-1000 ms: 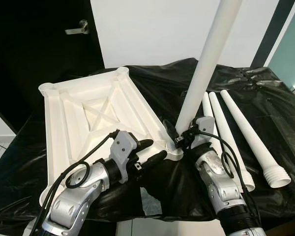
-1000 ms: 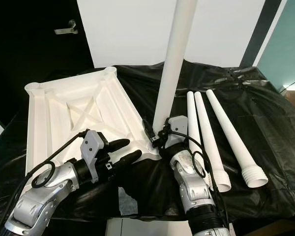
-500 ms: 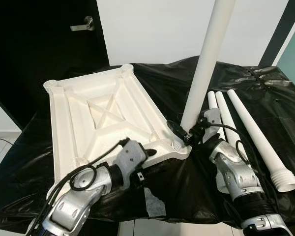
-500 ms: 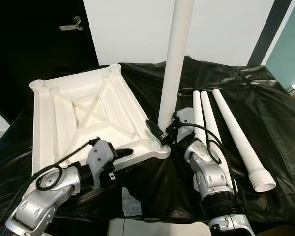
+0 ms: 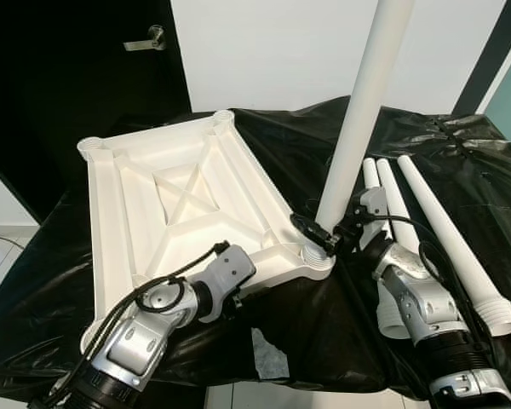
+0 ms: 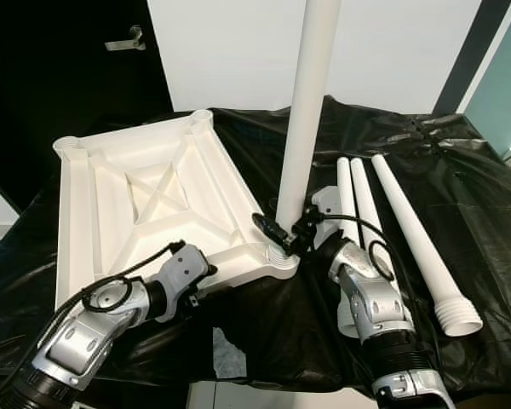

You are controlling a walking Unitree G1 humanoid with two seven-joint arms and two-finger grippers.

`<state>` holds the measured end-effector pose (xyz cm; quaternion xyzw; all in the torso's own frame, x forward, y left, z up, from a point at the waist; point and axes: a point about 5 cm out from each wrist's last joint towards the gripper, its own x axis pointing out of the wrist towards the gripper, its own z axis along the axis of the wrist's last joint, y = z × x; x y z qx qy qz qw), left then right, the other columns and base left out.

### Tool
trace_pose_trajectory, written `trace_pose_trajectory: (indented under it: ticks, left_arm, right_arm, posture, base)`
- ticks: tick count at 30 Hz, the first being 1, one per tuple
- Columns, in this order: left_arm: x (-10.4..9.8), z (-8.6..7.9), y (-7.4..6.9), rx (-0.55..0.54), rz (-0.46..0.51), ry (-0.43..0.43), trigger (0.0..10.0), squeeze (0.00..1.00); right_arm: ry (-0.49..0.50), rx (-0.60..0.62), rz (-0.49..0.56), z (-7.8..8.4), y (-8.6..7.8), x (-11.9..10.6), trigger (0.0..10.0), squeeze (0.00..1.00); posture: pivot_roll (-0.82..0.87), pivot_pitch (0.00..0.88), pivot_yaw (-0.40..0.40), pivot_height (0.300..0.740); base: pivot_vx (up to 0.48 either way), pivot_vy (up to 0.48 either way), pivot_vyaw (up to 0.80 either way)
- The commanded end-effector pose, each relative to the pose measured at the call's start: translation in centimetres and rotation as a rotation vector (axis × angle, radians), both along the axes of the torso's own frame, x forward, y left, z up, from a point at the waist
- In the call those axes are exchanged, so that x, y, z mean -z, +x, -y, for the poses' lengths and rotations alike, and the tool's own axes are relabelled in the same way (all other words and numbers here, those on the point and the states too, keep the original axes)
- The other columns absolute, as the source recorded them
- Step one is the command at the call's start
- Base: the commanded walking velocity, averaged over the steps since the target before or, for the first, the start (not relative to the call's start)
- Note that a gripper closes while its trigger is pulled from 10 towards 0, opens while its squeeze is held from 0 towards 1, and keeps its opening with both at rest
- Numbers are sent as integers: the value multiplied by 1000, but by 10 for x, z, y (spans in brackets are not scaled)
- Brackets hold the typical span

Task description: Building children table

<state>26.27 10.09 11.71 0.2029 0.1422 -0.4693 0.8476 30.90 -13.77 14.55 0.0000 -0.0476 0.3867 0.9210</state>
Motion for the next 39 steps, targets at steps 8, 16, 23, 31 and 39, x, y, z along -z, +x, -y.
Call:
trace_pose_trajectory:
  ticks: [8, 16, 23, 31, 39]
  left_arm:
    - [-1, -5, 6, -96, 103, 71, 7059, 0]
    - [1, 8, -8, 51, 23, 20, 4235, 0]
    - [-8, 13, -17, 243, -81, -99, 0, 0]
    - [-7, 5, -18, 314, -111, -59, 0, 0]
    - [1, -3, -24, 351, -174, -50, 0, 0]
  right_arm:
    - [4, -30, -76, 2, -4, 14, 10000, 0]
    - [38, -43, -80, 4, -8, 19, 10000, 0]
    - [-21, -129, -66, 7, -8, 25, 10000, 0]
    - [-87, -245, -52, 10, -12, 28, 10000, 0]
    - [-100, -339, -160, 25, -11, 42, 10000, 0]
  posture:
    - [28, 0, 27, 740]
    - [29, 0, 40, 740]
    - [40, 0, 54, 740]
    - [62, 57, 63, 740]
    - [59, 93, 81, 740]
  base:
    - [0, 0, 0]
    - [0, 0, 0]
    - [0, 0, 0]
    - [0, 0, 0]
    - [0, 0, 0]
